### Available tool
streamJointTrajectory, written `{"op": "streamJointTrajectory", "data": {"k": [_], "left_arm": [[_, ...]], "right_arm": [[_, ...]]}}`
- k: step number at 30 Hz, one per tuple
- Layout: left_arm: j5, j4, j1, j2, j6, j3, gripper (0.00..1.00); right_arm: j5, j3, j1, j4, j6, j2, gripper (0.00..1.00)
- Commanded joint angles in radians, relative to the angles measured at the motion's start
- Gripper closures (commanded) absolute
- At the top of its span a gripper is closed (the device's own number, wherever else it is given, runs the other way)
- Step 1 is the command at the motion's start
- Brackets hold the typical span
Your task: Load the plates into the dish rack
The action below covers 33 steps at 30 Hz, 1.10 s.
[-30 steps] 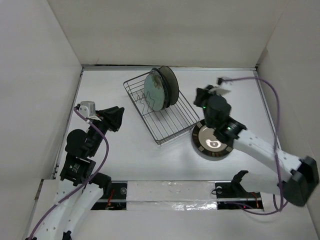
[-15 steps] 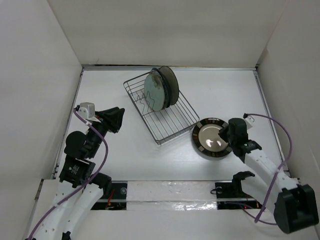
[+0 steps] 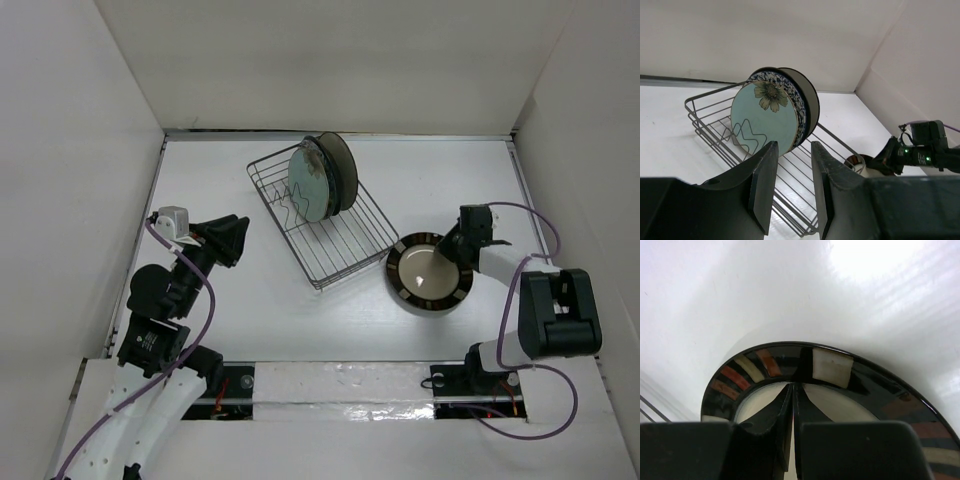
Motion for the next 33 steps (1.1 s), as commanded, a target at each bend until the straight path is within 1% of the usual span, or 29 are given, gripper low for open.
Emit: {"op": "streamJointTrajectory", "data": {"k": [1, 2, 6, 7, 10, 13, 14, 16, 17, 19, 20, 21, 23, 24, 25, 26, 27, 28, 29, 30, 32, 33], "left_arm": [[-0.011, 0.027, -0.012, -0.005, 0.005, -0.002, 0.7], [-0.009, 0.028, -0.012, -0.002, 0.005, 0.0, 0.7], [-0.012, 0.028, -0.012, 0.005, 0.007, 0.001, 0.7], [-0.012, 0.028, -0.012, 0.005, 0.007, 0.001, 0.7], [-0.017, 0.028, -0.012, 0.009, 0.008, 0.001, 0.7], [-0.014, 0.03, -0.012, 0.019, 0.008, 0.001, 0.7], [-0.016, 0.03, -0.012, 0.022, 0.01, 0.001, 0.7], [-0.017, 0.03, -0.012, 0.027, 0.012, 0.001, 0.7], [-0.023, 0.027, -0.012, 0.033, 0.01, 0.001, 0.7], [-0.025, 0.027, -0.012, 0.042, 0.01, 0.001, 0.7], [-0.025, 0.028, -0.012, 0.042, 0.012, 0.001, 0.7], [-0.025, 0.028, -0.012, 0.045, 0.013, 0.001, 0.7], [-0.025, 0.028, -0.012, 0.045, 0.013, 0.003, 0.7], [-0.022, 0.028, -0.012, 0.048, 0.012, 0.003, 0.7], [-0.02, 0.028, -0.012, 0.048, 0.013, 0.003, 0.7], [-0.014, 0.03, -0.012, 0.05, 0.012, 0.003, 0.7], [-0.012, 0.033, -0.012, 0.05, 0.012, 0.003, 0.7], [-0.011, 0.033, -0.012, 0.05, 0.01, 0.003, 0.7], [-0.008, 0.033, -0.012, 0.05, 0.01, 0.003, 0.7], [-0.008, 0.033, -0.012, 0.05, 0.01, 0.003, 0.7], [0.001, 0.038, -0.012, 0.048, 0.007, 0.003, 0.7], [0.004, 0.039, -0.012, 0.048, 0.005, 0.0, 0.7]], "right_arm": [[-0.038, 0.041, -0.073, 0.055, -0.046, 0.077, 0.91], [-0.042, 0.05, -0.084, 0.099, -0.045, 0.09, 0.92], [-0.005, 0.119, -0.095, 0.136, -0.037, 0.159, 0.92], [-0.008, 0.159, -0.095, 0.138, -0.034, 0.176, 0.92], [-0.009, 0.223, -0.095, 0.222, -0.01, 0.237, 0.92], [-0.046, 0.318, -0.095, 0.239, 0.003, 0.332, 0.92], [-0.058, 0.393, -0.095, 0.23, 0.012, 0.384, 0.92], [-0.075, 0.458, -0.095, 0.233, 0.021, 0.427, 0.92], [-0.104, 0.514, -0.095, 0.236, 0.026, 0.446, 0.92], [-0.176, 0.548, -0.095, 0.25, 0.029, 0.464, 0.92], [-0.184, 0.55, -0.095, 0.264, 0.03, 0.45, 0.92], [-0.184, 0.52, -0.095, 0.277, 0.021, 0.429, 0.92], [-0.148, 0.449, -0.095, 0.325, 0.015, 0.317, 0.87], [-0.096, 0.402, -0.095, 0.337, 0.018, 0.268, 0.84], [-0.065, 0.28, -0.105, 0.359, 0.027, 0.169, 0.58], [-0.031, 0.209, -0.118, 0.398, 0.044, 0.116, 0.47], [-0.011, 0.137, -0.133, 0.412, 0.093, 0.067, 0.39], [-0.005, -0.005, -0.154, 0.428, 0.113, 0.02, 0.28], [-0.014, -0.07, -0.209, 0.448, 0.134, -0.069, 0.25], [-0.022, -0.132, -0.235, 0.457, 0.172, -0.112, 0.25], [-0.045, -0.273, -0.272, 0.454, 0.188, -0.194, 0.24], [-0.046, -0.299, -0.294, 0.433, 0.181, -0.268, 0.24]]}}
